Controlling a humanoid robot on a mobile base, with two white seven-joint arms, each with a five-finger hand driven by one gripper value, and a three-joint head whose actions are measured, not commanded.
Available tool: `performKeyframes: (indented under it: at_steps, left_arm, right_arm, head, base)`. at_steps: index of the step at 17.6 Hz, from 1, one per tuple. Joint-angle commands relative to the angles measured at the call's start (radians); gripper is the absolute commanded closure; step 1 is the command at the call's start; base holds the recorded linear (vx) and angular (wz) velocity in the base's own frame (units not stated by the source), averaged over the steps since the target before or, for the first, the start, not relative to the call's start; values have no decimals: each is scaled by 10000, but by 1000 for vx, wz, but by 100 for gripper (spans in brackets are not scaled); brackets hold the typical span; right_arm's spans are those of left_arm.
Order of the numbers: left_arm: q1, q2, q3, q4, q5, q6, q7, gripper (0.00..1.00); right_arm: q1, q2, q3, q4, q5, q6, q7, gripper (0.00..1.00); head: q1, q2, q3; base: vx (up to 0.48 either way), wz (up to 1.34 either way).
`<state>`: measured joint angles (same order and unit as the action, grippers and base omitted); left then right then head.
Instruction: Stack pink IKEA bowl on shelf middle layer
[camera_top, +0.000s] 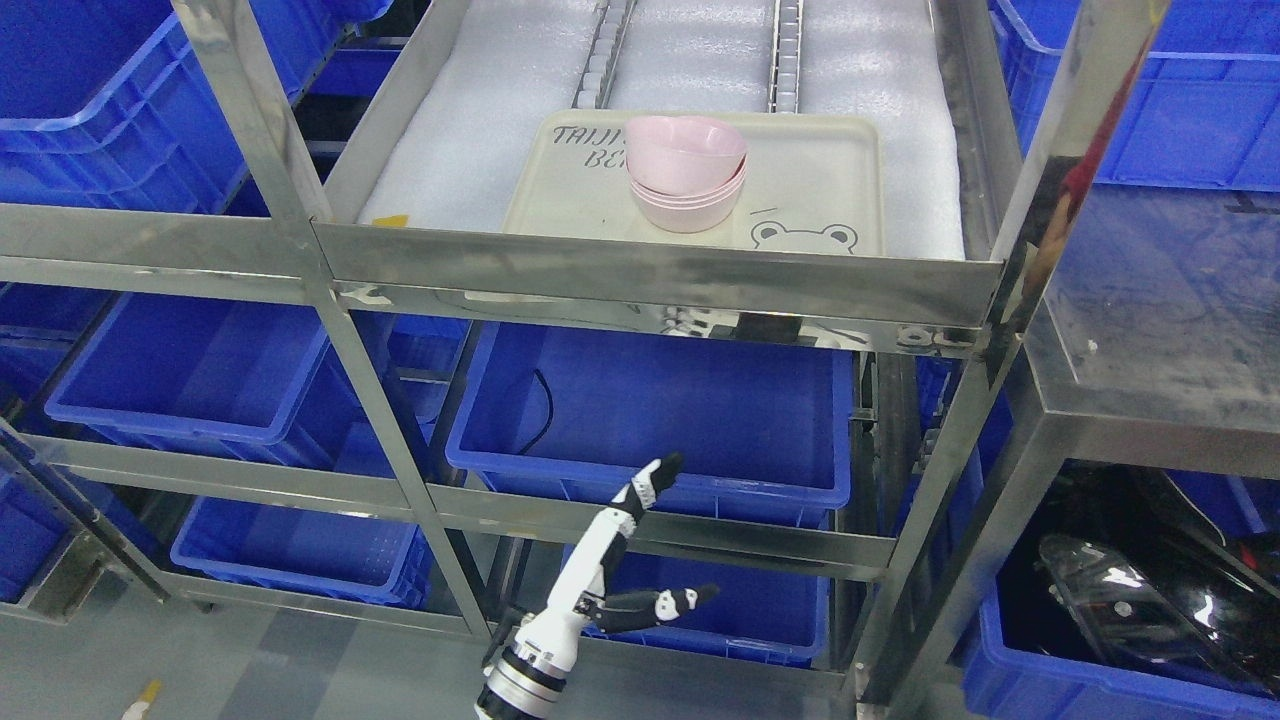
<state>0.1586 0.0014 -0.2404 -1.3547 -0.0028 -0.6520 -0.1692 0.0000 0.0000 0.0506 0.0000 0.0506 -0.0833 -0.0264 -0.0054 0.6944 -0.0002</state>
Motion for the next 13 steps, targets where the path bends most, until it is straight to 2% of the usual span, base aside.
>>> performKeyframes:
  at_steps: [1, 3, 5, 13]
  left_arm:
    - [654, 161, 2388, -715, 868, 1453, 741, 1]
    - [624, 161, 2435, -1695, 1300, 2663, 756, 1]
    - [486, 161, 2343, -2449, 1302, 3235, 757, 0]
    - [87, 161, 2297, -2560, 1301, 3421, 696, 0]
  right_arm:
    - [215, -175, 0, -175, 0, 4, 3, 0]
    - [215, -175, 0, -175, 0, 4, 3, 0]
    - [215, -175, 0, -175, 0, 4, 3, 0]
    - [215, -175, 0, -175, 0, 4, 3, 0]
  head:
    - [0, 0, 0]
    - [0, 0, 0]
    - [0, 1, 0]
    - [0, 2, 0]
  base:
    - [0, 0]
    - [0, 0]
    - [0, 0]
    - [0, 0]
